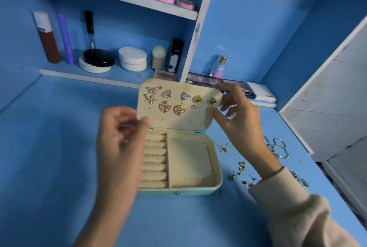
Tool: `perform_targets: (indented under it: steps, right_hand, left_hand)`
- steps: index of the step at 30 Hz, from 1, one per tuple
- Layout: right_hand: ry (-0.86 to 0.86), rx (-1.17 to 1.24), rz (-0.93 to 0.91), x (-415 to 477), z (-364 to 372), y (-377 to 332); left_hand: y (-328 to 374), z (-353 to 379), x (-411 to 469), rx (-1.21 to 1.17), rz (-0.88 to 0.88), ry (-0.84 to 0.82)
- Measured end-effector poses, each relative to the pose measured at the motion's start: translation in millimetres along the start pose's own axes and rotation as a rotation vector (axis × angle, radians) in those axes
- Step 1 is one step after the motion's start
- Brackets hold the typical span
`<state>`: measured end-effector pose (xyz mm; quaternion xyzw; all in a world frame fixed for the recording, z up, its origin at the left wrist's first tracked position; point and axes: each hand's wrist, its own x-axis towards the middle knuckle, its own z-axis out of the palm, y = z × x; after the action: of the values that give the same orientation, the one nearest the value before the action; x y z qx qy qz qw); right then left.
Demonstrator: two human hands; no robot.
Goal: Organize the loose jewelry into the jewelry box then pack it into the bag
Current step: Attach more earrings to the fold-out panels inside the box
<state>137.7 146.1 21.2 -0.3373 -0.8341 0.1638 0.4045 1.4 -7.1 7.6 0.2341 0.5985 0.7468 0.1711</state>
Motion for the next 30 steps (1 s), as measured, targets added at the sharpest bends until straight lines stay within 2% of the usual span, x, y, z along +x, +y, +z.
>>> perform_targets:
  steps: [5, 7, 11, 19, 30]
  right_hand:
    - [-0.004, 0.056, -0.084, -12, -8, -1]
    - [-0.013, 0.038, -0.115, -18, -11, -1]
    - [-0.02, -0.042, -0.204, -31, -15, 2]
    - [-0.013, -0.152, -0.377, -51, -15, 11]
    - [-0.005, -0.219, -0.521, -58, -12, 17]
  left_hand:
    - [2, 37, -45, -0.456, -0.611, -0.328]
    - [2, 43, -51, -0.561, -0.742, -0.401]
    - [6, 51, -51, -0.647, -0.896, -0.377]
    - [6, 54, -56, -0.68, -0.931, -0.346]
    - [8, 54, -60, -0.645, -0.81, -0.372]
